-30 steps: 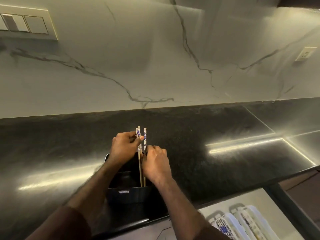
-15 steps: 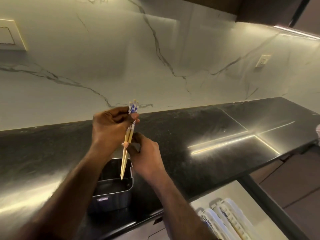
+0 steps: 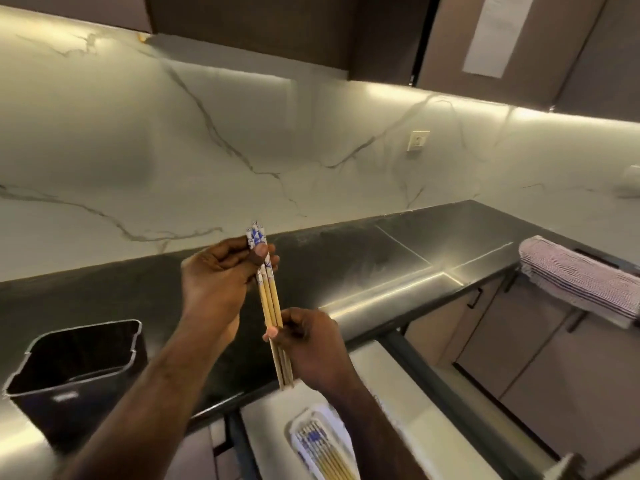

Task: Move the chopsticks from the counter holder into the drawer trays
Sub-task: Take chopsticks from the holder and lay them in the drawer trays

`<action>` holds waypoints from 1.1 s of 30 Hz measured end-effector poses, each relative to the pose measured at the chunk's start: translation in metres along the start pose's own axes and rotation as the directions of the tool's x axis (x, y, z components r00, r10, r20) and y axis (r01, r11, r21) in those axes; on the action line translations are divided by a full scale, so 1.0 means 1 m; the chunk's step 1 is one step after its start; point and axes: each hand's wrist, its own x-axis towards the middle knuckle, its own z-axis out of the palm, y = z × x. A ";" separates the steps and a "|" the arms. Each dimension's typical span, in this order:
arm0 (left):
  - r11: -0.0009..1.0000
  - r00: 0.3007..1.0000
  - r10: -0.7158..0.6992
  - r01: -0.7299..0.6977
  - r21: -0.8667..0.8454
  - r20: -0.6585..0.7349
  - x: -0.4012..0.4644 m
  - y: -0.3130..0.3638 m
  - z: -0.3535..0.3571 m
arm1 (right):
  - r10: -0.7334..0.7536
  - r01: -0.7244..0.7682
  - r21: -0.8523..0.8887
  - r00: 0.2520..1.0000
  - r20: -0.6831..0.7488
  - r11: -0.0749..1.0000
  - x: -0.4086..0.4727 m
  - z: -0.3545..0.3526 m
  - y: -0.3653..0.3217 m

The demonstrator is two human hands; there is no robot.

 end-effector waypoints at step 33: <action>0.434 0.944 -0.325 0.091 0.896 0.062 -0.083 -0.410 0.112 | 0.653 -0.539 -0.430 0.737 0.174 0.724 -0.065 -0.040 0.368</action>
